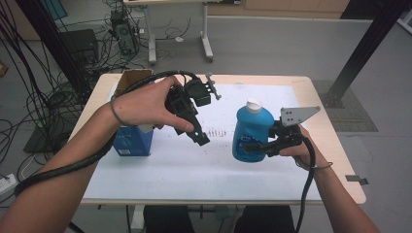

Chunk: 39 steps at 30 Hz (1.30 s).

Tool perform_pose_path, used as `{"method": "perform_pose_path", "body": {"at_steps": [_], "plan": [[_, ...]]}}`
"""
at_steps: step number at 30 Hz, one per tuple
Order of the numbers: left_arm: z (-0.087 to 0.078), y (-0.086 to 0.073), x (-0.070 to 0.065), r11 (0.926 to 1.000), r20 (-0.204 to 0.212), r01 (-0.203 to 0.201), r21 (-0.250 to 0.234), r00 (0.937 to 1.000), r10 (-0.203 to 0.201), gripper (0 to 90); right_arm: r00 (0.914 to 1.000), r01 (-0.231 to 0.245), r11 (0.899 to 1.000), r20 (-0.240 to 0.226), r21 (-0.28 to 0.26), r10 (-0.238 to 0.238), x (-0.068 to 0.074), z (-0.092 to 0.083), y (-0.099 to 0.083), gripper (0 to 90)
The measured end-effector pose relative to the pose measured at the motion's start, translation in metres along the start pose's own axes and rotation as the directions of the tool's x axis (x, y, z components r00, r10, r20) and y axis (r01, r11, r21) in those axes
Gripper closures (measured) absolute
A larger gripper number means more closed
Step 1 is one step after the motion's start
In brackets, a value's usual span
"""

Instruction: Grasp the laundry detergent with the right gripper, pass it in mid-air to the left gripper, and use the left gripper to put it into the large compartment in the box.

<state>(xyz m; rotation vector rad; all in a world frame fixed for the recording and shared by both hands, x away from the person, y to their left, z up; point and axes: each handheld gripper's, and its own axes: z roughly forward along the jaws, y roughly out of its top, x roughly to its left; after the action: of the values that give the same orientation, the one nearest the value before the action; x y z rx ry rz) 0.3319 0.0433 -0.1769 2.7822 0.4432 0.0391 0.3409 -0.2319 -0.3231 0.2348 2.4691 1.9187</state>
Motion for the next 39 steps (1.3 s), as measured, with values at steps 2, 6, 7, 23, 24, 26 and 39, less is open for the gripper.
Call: {"method": "perform_pose_path", "body": {"at_steps": [2, 6, 7, 23, 24, 26, 39], "plan": [[0.000, 0.002, -0.001, 1.0000, 0.006, -0.010, -0.001, 0.9999, 0.010, 9.7, 1.0000, 0.001, 1.000, -0.010, 0.003, 0.000, 0.000, 0.002, 0.001, 44.6], [-0.001, 0.004, -0.004, 0.9997, 0.009, -0.022, 0.004, 0.9997, 0.022, 9.7, 0.9995, 0.010, 1.000, -0.029, 0.009, -0.010, 0.002, 0.006, 0.002, 44.6], [-0.001, 0.005, -0.005, 0.9996, 0.012, -0.027, 0.007, 0.9996, 0.027, 9.7, 0.9994, 0.009, 1.000, -0.034, 0.011, -0.009, 0.002, 0.007, 0.002, 44.6], [0.002, 0.015, -0.012, 0.9980, 0.034, -0.053, 0.036, 0.9981, 0.052, 10.2, 0.9942, 0.040, 0.999, -0.101, 0.033, -0.036, 0.007, 0.023, 0.008, 44.5], [0.002, 0.016, -0.013, 0.9977, 0.033, -0.056, 0.037, 0.9980, 0.055, 10.4, 0.9941, 0.041, 0.999, -0.102, 0.035, -0.037, 0.008, 0.023, 0.008, 44.5], [0.002, 0.017, -0.014, 0.9972, 0.032, -0.060, 0.045, 0.9978, 0.058, 10.4, 0.9931, 0.043, 0.998, -0.111, 0.040, -0.038, 0.008, 0.025, 0.008, 44.5], [0.002, 0.024, -0.022, 0.9944, 0.034, -0.088, 0.059, 0.9958, 0.086, 10.3, 0.9876, 0.070, 0.996, -0.144, 0.056, -0.061, 0.011, 0.034, 0.012, 44.5]]}}
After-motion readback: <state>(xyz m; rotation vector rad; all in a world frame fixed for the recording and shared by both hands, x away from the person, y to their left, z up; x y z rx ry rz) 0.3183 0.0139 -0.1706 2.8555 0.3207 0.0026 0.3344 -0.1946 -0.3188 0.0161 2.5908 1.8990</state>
